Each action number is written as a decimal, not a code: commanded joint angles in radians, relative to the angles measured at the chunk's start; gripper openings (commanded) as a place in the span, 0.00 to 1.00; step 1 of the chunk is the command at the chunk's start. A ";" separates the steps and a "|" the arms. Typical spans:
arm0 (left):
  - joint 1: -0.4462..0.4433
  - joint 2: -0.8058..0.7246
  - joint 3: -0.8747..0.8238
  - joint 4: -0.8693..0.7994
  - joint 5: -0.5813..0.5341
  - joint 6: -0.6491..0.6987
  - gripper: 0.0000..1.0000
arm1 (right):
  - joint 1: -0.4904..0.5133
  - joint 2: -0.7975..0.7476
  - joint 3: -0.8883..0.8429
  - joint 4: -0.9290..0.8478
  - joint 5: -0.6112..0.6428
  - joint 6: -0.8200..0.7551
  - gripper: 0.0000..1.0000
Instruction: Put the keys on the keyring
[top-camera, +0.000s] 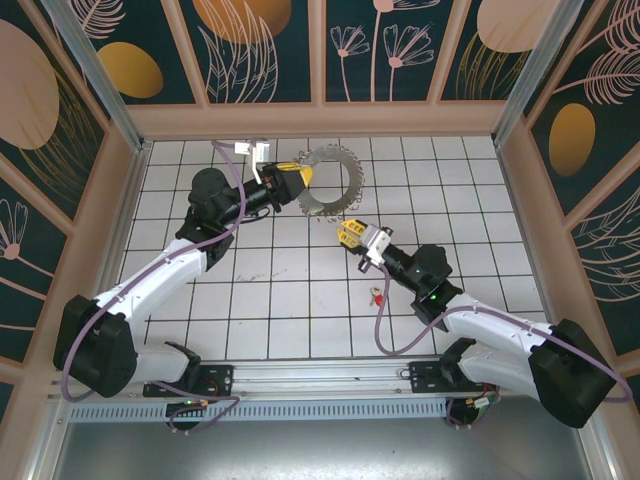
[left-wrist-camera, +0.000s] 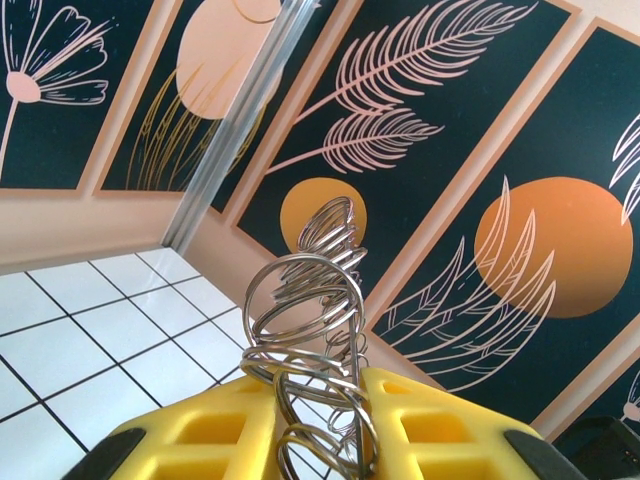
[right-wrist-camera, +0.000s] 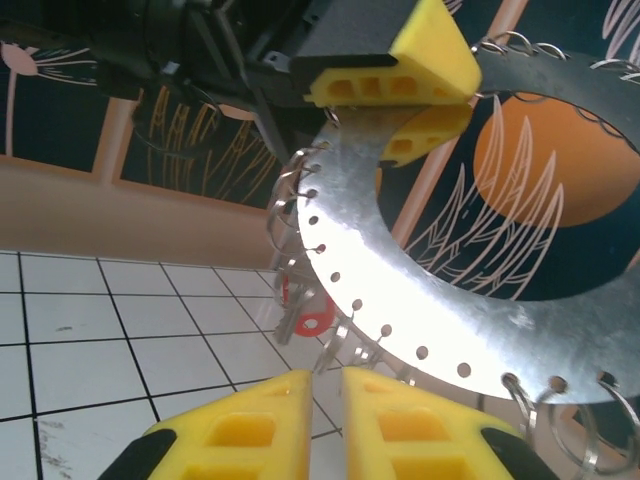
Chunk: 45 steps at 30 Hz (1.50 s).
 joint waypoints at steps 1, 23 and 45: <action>0.003 0.008 0.006 0.111 -0.004 -0.028 0.00 | -0.005 0.006 0.050 0.009 -0.082 -0.003 0.17; 0.003 0.038 -0.025 0.242 -0.039 -0.116 0.00 | 0.031 0.211 0.135 0.204 -0.002 -0.014 0.21; 0.002 0.036 -0.065 0.308 -0.108 -0.168 0.00 | 0.073 0.269 0.119 0.315 0.118 -0.013 0.21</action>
